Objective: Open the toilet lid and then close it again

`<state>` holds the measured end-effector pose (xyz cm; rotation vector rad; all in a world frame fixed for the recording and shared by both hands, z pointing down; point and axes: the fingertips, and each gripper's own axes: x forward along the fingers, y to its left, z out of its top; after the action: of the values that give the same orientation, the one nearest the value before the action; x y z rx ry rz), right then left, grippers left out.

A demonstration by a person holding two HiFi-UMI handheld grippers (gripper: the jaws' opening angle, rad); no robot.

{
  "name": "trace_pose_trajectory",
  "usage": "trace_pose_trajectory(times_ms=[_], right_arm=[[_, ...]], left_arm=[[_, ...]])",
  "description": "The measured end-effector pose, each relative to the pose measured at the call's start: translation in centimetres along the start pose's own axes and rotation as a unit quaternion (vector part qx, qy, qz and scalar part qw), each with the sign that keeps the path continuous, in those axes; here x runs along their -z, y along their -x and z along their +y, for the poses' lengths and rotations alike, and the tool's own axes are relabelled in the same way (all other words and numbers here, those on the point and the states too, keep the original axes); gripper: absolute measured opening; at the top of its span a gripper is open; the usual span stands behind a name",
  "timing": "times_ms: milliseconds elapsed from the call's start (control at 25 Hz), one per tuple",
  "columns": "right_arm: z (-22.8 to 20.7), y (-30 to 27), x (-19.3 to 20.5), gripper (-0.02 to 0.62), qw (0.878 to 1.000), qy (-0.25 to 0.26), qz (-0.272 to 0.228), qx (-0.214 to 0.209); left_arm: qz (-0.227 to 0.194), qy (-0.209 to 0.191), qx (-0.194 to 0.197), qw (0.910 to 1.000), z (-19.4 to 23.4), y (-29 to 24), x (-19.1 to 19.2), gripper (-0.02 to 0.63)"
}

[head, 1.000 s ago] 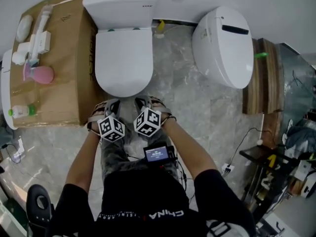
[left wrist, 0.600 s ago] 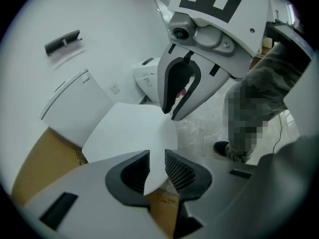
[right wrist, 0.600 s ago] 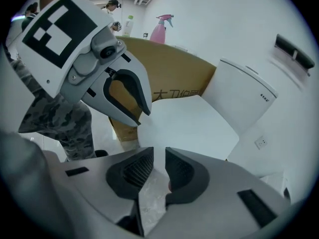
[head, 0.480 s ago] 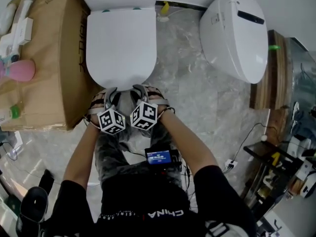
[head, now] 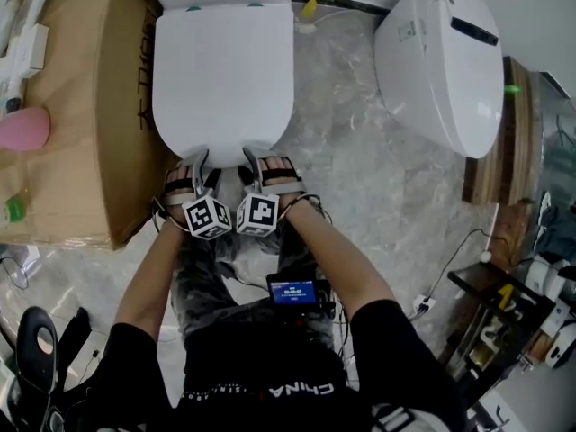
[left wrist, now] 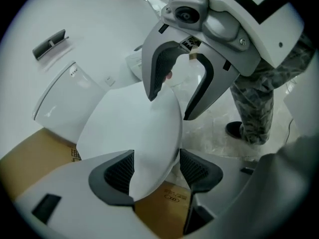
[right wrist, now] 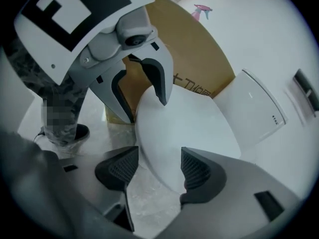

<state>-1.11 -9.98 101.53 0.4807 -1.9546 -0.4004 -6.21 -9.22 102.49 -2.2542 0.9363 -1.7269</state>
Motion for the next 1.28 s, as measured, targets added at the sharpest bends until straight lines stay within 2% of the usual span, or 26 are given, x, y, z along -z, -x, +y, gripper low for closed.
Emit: trace_pose_trajectory(times_ms=[120,280,440,560,800,1120,1280], right_arm=[[-0.1,-0.9,0.5,0.269,1.000,-0.002,0.007,0.006],[-0.2,-0.9,1.1,0.275,1.000,-0.004,0.020,-0.003],[-1.0,0.4,0.2,0.275,1.000,-0.013,0.022,-0.018],[-2.3,2.3,-0.9,0.275,1.000,-0.011,0.018,-0.023],[-5.8,6.8,-3.4,0.275,1.000,-0.011,0.003,-0.022],[-12.9,13.0,-7.3,0.268,0.999,-0.026,-0.019,-0.002],[-16.8,15.6,-9.3,0.233,0.999,-0.040,-0.032,0.017]], left_arm=[[0.025,-0.012,0.002,0.9996,0.0,-1.1,0.3,0.268],[0.049,0.002,0.022,0.9986,-0.1,-1.2,0.6,0.273],[0.058,0.024,0.041,0.9972,1.0,0.3,0.2,0.278],[0.057,0.033,0.042,0.9970,2.1,2.2,-0.3,0.279],[0.039,0.027,0.030,0.9984,5.4,6.8,-2.2,0.279],[0.001,0.028,-0.005,0.9996,12.4,13.6,-6.1,0.273],[-0.021,0.030,-0.024,0.9990,16.1,16.3,-8.1,0.205]])
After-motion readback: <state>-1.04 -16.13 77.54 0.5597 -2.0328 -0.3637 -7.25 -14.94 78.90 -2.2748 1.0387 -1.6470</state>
